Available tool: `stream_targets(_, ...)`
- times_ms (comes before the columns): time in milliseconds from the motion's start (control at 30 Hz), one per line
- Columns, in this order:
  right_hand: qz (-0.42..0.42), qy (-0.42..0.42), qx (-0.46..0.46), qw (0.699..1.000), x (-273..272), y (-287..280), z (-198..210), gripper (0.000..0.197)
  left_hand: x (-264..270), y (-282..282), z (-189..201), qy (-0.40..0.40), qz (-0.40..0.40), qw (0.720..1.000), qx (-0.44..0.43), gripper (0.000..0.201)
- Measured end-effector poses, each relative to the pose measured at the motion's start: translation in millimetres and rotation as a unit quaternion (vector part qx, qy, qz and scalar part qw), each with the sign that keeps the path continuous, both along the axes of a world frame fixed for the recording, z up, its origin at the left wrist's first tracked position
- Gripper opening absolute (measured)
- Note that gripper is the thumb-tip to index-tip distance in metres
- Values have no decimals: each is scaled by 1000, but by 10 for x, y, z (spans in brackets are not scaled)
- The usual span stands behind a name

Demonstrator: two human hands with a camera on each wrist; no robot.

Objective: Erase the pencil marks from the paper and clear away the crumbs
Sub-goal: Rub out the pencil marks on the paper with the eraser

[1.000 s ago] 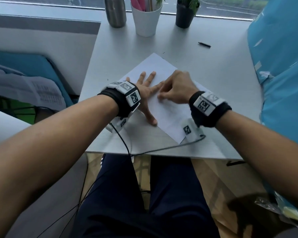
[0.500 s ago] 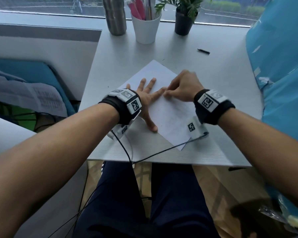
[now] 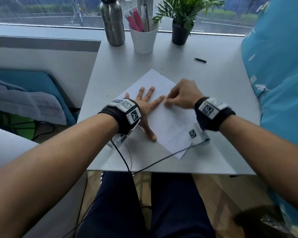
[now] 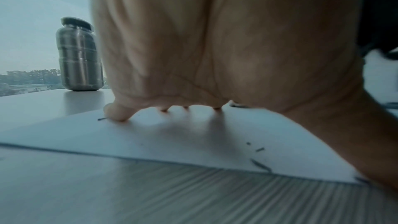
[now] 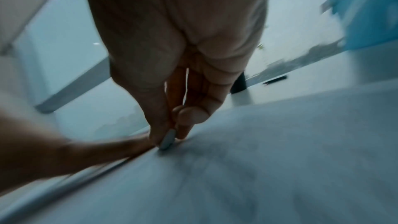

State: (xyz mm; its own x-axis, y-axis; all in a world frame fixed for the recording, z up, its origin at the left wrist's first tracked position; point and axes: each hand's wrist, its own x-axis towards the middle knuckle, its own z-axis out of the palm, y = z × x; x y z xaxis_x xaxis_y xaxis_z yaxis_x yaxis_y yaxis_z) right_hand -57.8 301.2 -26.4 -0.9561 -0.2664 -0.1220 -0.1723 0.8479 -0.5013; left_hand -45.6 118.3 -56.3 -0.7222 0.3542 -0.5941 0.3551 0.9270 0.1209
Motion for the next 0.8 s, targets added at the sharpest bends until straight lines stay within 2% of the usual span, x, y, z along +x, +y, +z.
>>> stream_targets(67, -7, 2, 10, 1000, -12, 8, 0, 15, 1, 3, 8, -2, 2, 1000, -1, 163)
stream_targets(167, 105, -27, 10, 994, 270, -164, -54, 10, -11, 8, -12, 0, 3, 1000, -5, 164)
stream_targets(200, 94, -22, 12, 995, 216, -123, -57, 10, -12, 9, -16, 0, 1, 1000, -6, 164)
stream_targets(300, -24, 10, -2, 1000, -58, 84, -18, 14, -8, 13, 11, -5, -2, 1000, -4, 162)
stream_targets(367, 0, 2, -7, 1000, 46, 9, -42, 11, -5, 10, 15, -6, 0, 1000, -4, 163)
stream_targets(433, 95, -31, -5, 995, 275, -112, -58, 9, -6, 17, 2, -4, -1, 1000, -8, 163)
stream_targets(467, 96, -37, -4, 995, 263, -94, -66, 10, -8, 21, -1, -4, -1, 1000, -10, 163)
stream_targets(533, 10, -22, -11, 1000, 62, 38, -45, 13, -4, 25, 9, -8, -4, 1000, -9, 162)
stream_targets(600, -32, 1, -23, 999, -21, 86, -41, 14, -2, 18, 26, -10, -1, 1000, -5, 162)
stream_targets(733, 89, -29, -15, 995, 287, -95, -83, 10, -7, 27, -1, -3, 0, 1000, -13, 163)
stream_targets(800, 19, -15, -6, 1000, 78, 47, -57, 13, -4, 31, 14, -4, -3, 1000, -10, 162)
